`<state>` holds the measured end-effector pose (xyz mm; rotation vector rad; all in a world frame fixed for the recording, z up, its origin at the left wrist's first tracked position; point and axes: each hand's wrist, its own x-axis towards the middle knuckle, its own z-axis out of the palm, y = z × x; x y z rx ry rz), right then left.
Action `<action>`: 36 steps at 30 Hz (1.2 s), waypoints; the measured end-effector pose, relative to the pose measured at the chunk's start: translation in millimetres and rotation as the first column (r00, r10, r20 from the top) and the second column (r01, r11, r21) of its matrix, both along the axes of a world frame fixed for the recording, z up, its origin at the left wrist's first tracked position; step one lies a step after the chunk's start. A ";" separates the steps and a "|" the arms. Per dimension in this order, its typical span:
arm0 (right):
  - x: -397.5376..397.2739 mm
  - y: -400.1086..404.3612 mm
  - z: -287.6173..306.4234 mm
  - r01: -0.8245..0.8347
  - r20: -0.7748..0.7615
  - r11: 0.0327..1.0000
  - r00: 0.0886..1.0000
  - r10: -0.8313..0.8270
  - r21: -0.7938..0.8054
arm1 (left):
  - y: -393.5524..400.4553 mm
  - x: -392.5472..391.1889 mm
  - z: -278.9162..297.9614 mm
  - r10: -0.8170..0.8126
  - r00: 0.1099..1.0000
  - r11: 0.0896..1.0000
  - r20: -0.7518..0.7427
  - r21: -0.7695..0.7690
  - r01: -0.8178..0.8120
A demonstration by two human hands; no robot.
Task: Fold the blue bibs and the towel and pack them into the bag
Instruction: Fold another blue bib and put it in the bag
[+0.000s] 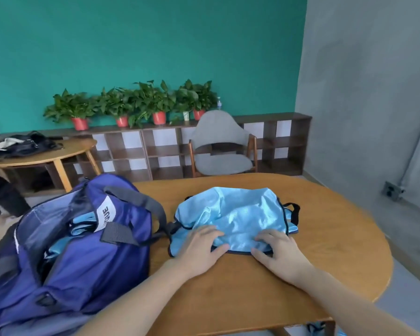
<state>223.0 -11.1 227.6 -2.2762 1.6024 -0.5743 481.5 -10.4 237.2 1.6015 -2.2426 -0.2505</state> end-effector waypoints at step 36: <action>-2.8 -19.3 -13.3 -0.178 0.028 0.957 0.981 0.189 -0.228 | -0.9 3.3 -17.5 0.025 0.964 0.994 -0.263 -0.097 -0.052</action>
